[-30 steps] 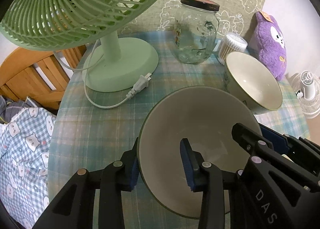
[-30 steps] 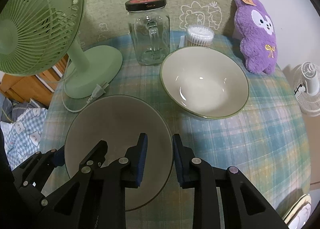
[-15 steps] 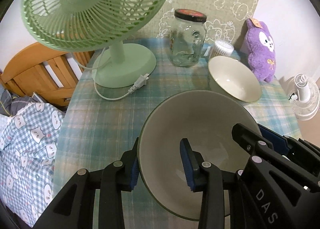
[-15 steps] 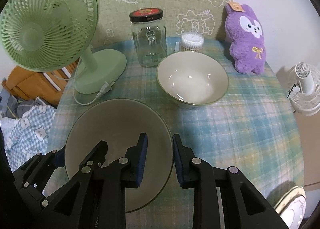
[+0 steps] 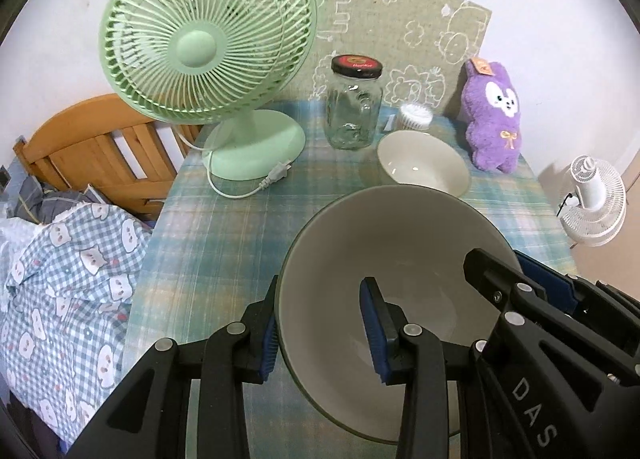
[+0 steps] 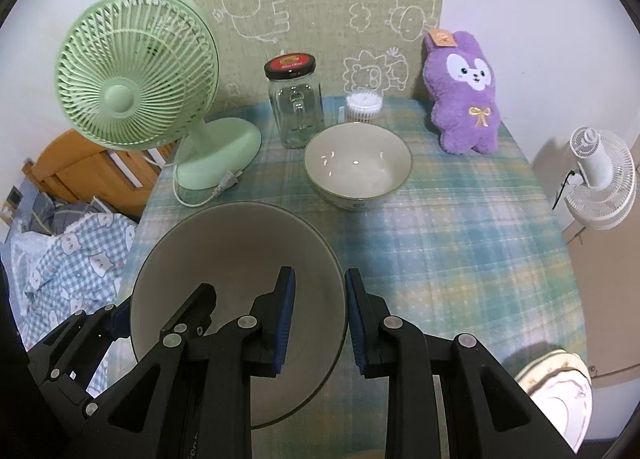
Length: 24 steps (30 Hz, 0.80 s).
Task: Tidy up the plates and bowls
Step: 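Lift the cream bowl with both tools and carry it toward the plate stack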
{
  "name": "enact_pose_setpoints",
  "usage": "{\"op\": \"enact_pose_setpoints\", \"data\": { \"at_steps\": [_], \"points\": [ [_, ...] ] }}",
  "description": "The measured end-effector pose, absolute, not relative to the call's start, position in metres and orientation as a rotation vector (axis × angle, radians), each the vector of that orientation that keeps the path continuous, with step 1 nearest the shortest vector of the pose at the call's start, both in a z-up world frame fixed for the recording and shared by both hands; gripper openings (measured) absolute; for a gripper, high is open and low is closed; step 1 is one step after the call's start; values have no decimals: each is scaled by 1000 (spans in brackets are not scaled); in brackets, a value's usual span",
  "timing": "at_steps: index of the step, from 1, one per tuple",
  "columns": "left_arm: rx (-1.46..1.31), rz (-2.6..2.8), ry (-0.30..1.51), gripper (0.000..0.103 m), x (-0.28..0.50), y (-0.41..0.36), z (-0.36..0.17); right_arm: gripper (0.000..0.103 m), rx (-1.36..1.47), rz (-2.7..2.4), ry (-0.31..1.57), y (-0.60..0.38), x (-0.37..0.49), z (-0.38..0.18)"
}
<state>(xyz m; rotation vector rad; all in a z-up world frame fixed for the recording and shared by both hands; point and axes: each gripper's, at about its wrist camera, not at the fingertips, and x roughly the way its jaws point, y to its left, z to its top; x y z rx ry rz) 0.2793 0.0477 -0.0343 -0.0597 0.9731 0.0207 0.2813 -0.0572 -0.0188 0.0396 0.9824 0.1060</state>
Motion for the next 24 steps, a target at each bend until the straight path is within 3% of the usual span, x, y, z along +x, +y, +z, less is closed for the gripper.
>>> {"op": "enact_pose_setpoints", "data": {
  "at_steps": [11, 24],
  "points": [
    [-75, 35, 946, 37, 231, 20, -15, 29, 31, 120, 959, -87, 229, 4],
    [-91, 55, 975, 36, 175, -10, -29, 29, 30, 135, 991, -119, 176, -10]
  ]
}}
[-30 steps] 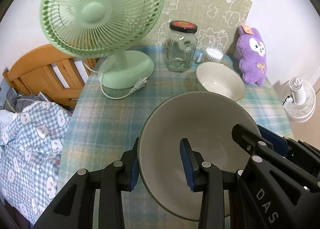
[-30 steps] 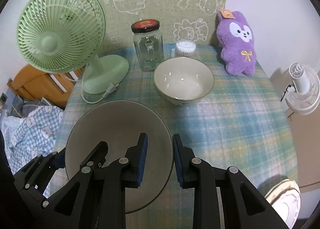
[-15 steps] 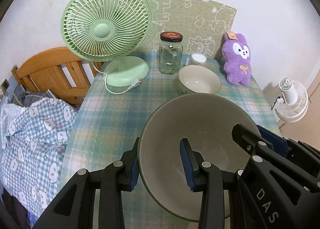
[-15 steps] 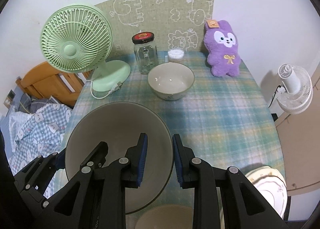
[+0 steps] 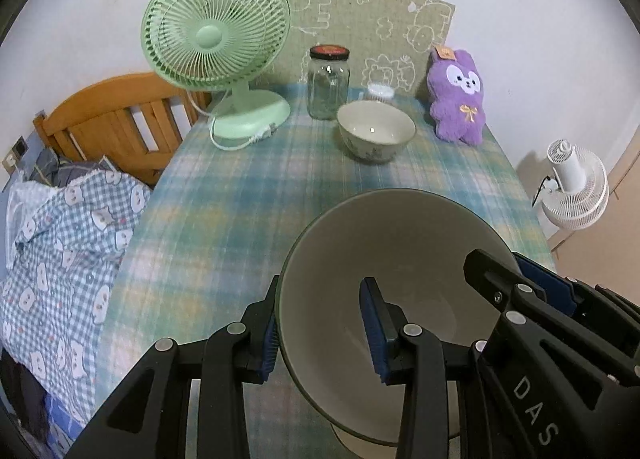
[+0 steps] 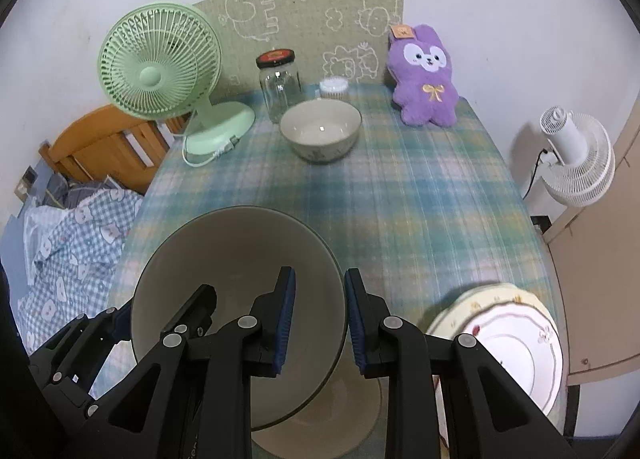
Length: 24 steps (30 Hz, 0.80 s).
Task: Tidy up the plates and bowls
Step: 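Lift the cream bowl with both tools and carry it toward the plate stack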
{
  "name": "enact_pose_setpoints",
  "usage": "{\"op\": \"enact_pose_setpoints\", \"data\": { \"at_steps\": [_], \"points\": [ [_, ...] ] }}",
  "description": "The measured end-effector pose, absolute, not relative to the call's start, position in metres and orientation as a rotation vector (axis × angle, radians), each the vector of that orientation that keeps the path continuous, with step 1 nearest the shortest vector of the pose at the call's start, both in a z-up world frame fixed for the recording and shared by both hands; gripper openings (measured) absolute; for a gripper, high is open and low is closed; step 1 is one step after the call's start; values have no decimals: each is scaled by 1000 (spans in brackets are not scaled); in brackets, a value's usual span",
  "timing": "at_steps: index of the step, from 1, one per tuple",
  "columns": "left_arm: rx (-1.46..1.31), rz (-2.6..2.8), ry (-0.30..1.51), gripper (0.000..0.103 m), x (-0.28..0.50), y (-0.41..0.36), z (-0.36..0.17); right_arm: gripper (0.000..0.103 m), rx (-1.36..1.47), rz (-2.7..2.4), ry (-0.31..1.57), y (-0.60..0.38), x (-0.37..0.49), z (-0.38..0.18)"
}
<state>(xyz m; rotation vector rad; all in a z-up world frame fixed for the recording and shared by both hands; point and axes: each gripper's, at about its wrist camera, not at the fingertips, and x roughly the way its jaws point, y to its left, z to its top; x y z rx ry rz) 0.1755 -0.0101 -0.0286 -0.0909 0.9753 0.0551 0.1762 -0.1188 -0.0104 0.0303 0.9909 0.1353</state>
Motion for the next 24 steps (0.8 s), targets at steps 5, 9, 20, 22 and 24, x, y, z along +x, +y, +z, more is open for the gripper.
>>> {"op": "enact_pose_setpoints", "data": {
  "at_steps": [5, 9, 20, 22, 24],
  "points": [
    [-97, 69, 1003, 36, 161, -19, -40, 29, 35, 143, 1031, -129, 163, -24],
    [-119, 72, 1028, 36, 154, -24, -49, 29, 30, 141, 1049, -135, 155, -34],
    [-110, 86, 1076, 36, 145, -38, -70, 29, 48, 145, 1107, -149, 150, -60],
    [-112, 95, 1086, 36, 143, -39, -74, 29, 50, 151, 1119, -151, 150, -65],
    [-115, 104, 1097, 36, 142, -39, -79, 29, 50, 157, 1131, -151, 150, -71]
  ]
}}
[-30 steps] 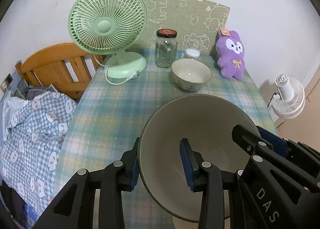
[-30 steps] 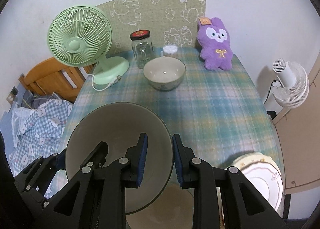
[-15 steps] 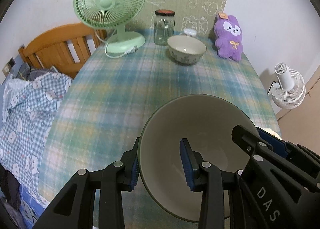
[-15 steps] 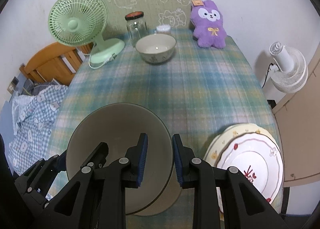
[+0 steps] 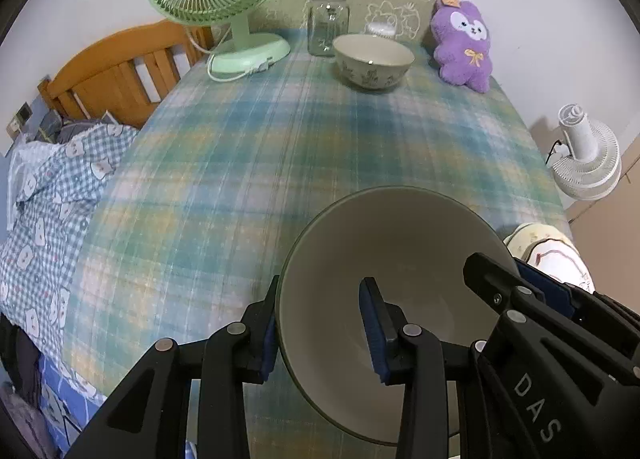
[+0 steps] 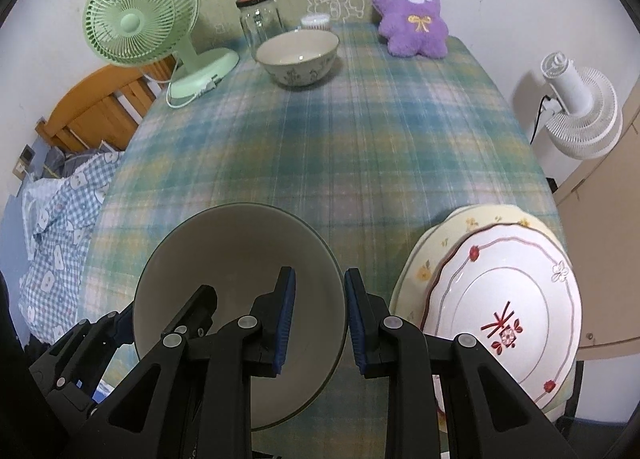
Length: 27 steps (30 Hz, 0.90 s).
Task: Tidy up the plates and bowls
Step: 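Lift the cream bowl with both tools and carry it toward the plate stack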
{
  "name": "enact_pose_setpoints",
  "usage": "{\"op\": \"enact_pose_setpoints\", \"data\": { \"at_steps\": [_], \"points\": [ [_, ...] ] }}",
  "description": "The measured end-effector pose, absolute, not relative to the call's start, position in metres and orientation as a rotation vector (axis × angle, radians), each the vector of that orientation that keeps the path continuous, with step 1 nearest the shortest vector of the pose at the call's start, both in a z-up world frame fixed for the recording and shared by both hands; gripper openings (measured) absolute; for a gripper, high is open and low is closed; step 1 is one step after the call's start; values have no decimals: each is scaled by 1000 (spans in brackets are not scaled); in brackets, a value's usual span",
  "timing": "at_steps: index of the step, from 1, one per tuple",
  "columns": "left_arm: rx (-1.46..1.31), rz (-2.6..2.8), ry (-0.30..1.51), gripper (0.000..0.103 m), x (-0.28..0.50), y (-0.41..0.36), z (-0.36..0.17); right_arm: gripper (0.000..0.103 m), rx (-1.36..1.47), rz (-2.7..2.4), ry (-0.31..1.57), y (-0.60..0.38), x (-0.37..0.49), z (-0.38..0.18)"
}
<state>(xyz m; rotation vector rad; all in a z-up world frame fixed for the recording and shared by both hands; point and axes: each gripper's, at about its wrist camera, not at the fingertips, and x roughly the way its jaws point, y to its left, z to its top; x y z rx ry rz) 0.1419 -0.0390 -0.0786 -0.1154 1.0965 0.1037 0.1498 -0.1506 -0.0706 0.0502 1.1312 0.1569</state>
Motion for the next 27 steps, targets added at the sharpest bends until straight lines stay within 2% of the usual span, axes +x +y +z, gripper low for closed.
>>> {"op": "enact_pose_setpoints", "data": {
  "at_steps": [23, 27],
  "points": [
    [-80, 154, 1108, 36, 141, -41, -91, 29, 84, 181, 1153, -155, 152, -85],
    [-86, 133, 1111, 40, 140, -40, -89, 29, 64, 172, 1147, -154, 150, -82]
  ]
}}
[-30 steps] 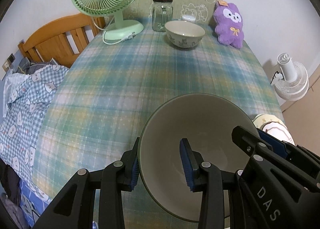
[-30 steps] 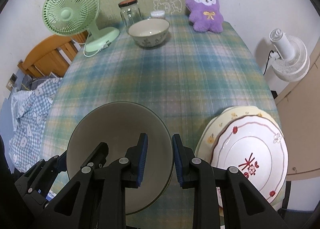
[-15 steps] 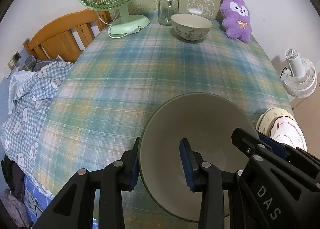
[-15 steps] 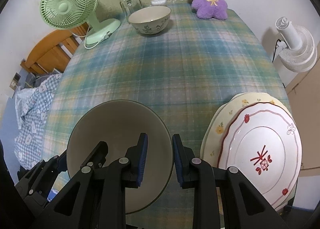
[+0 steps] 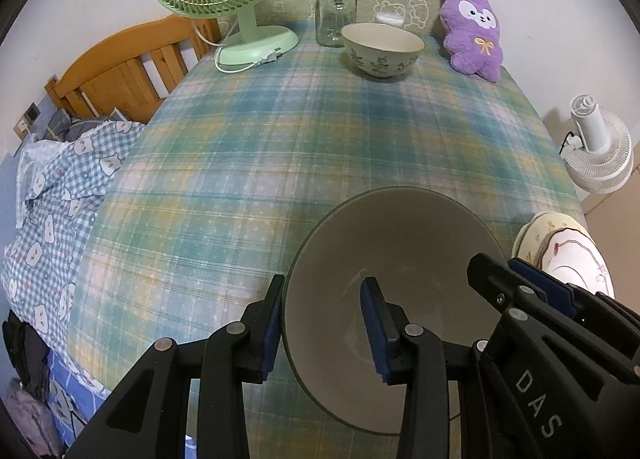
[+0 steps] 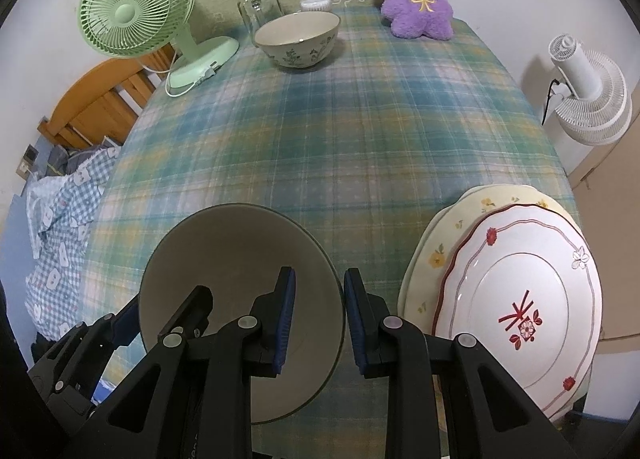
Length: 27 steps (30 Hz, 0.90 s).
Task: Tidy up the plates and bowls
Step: 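Lift the cream bowl with both tools and carry it toward the plate stack, then lower the cream bowl beside the plate stack and open both tools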
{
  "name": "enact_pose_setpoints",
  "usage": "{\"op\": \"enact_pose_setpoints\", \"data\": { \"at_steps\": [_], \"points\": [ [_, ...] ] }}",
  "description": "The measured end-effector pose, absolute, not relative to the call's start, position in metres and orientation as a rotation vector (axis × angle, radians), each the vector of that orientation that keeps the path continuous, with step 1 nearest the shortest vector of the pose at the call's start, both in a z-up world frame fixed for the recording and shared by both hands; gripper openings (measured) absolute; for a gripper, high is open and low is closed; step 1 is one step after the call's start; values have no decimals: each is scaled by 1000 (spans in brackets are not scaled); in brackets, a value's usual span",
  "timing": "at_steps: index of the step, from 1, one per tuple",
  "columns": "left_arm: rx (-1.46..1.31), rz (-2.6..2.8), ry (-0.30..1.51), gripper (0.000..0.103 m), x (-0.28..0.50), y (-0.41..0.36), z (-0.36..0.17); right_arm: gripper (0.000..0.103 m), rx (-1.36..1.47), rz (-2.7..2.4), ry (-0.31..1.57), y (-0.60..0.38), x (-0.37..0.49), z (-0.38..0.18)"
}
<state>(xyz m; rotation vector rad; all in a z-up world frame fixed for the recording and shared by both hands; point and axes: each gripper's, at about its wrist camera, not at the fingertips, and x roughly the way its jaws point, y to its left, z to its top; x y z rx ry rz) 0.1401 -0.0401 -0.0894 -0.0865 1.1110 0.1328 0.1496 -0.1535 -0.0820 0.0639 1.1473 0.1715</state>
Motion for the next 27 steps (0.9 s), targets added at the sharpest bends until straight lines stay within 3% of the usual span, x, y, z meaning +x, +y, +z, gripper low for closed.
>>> {"op": "enact_pose_setpoints", "data": {
  "at_steps": [9, 11, 13, 15, 16, 20, 27],
  "points": [
    [-69, 68, 1084, 64, 139, -31, -63, 30, -4, 160, 1104, -145, 147, -51],
    [-56, 54, 1059, 68, 140, -28, -52, 37, -11, 143, 1074, -143, 147, -38],
    [-45, 23, 1042, 74, 142, -25, -40, 61, 3, 130, 1041, -142, 145, -25],
    [-36, -11, 1011, 85, 144, -22, -24, 77, 38, 118, 999, -142, 143, -10],
    [-30, -15, 990, 87, 145, -21, -17, 79, 39, 110, 972, -140, 142, -2],
    [-8, -39, 928, 98, 150, -16, 8, 80, 27, 110, 910, -130, 147, 26],
    [10, -75, 841, 103, 171, -14, 38, 85, 42, 116, 832, -125, 165, 59]
  ]
}}
